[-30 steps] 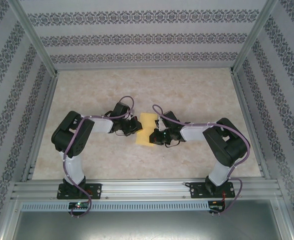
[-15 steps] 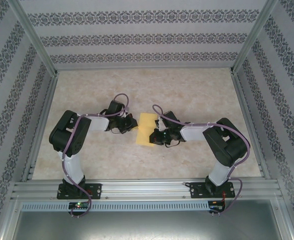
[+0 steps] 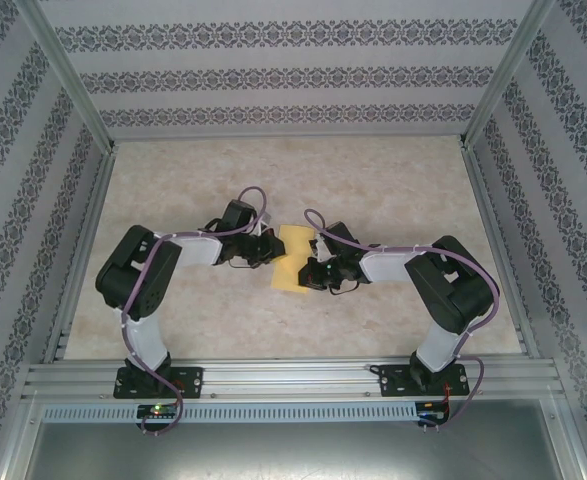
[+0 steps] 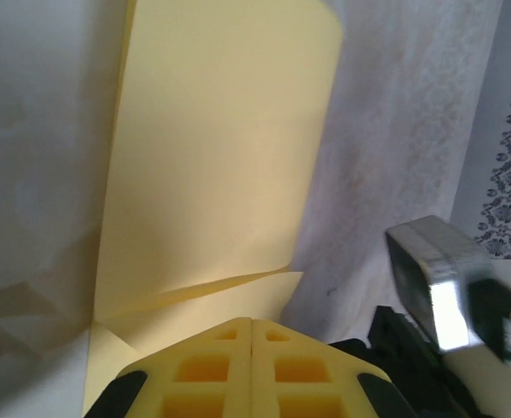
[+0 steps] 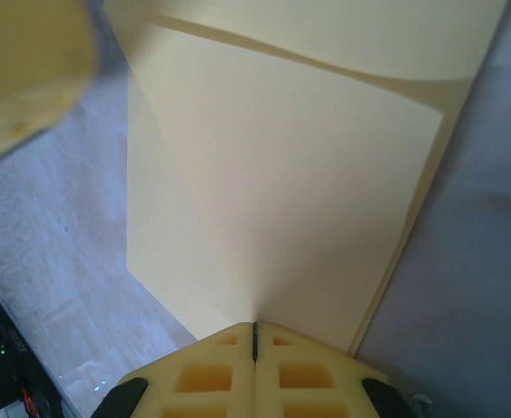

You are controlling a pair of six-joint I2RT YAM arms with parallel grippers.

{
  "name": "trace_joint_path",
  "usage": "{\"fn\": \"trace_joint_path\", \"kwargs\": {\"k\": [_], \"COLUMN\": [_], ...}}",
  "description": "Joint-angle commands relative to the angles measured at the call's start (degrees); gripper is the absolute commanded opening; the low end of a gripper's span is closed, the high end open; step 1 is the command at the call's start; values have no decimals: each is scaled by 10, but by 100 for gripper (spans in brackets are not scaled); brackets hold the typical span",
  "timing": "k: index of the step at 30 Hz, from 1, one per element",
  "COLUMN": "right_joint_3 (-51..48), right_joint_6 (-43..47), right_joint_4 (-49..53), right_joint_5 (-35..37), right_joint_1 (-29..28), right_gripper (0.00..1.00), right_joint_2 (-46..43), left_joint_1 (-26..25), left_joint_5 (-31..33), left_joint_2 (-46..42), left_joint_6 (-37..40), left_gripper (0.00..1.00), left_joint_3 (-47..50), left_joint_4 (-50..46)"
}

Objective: Fold a paper plane with a square sheet of paper (pick it up from the middle)
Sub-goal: Fold the triangle a second time at the center of the table.

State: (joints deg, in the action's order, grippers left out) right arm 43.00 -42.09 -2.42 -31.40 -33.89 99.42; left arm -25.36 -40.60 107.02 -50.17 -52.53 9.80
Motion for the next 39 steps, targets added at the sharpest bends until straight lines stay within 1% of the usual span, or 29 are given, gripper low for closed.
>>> {"fn": "trace_joint_path", "kwargs": {"k": [1,5,11,15,19,21,30,33,39], "right_joint_3": [-10,-4,58,99,124,124,94,75,24], "right_joint_6": [6,-3,-1,1,0,-1,-7,-4,0], "right_joint_4": [64,51,68,80,84,80,49,51,58], "right_joint_5": [27,10,-8,2,2,14,6,-2,-11], "right_joint_1": [0,0,-11,-23,-25,-24,-20,-18,-13], "right_gripper": [0,0,0,0,0,0,0,0,0], "right_joint_2": [16,10,-11,5,42,49,96,83,27], "left_joint_1": [-5,-5,-5,-5,-5,-5,-5,-5,-5], "left_joint_5": [-17,5,22,28,25,26,26,33,51], "left_joint_2": [30,49,46,39,39,40,39,36,34], "left_joint_6": [-6,2,8,21,18,18,17,15,14], "left_gripper": [2,2,1,1,1,1,0,0,0], "left_joint_3": [1,12,24,21,18,18,18,21,24], "left_joint_4": [33,21,6,-13,-11,-13,-10,-11,-22]}}
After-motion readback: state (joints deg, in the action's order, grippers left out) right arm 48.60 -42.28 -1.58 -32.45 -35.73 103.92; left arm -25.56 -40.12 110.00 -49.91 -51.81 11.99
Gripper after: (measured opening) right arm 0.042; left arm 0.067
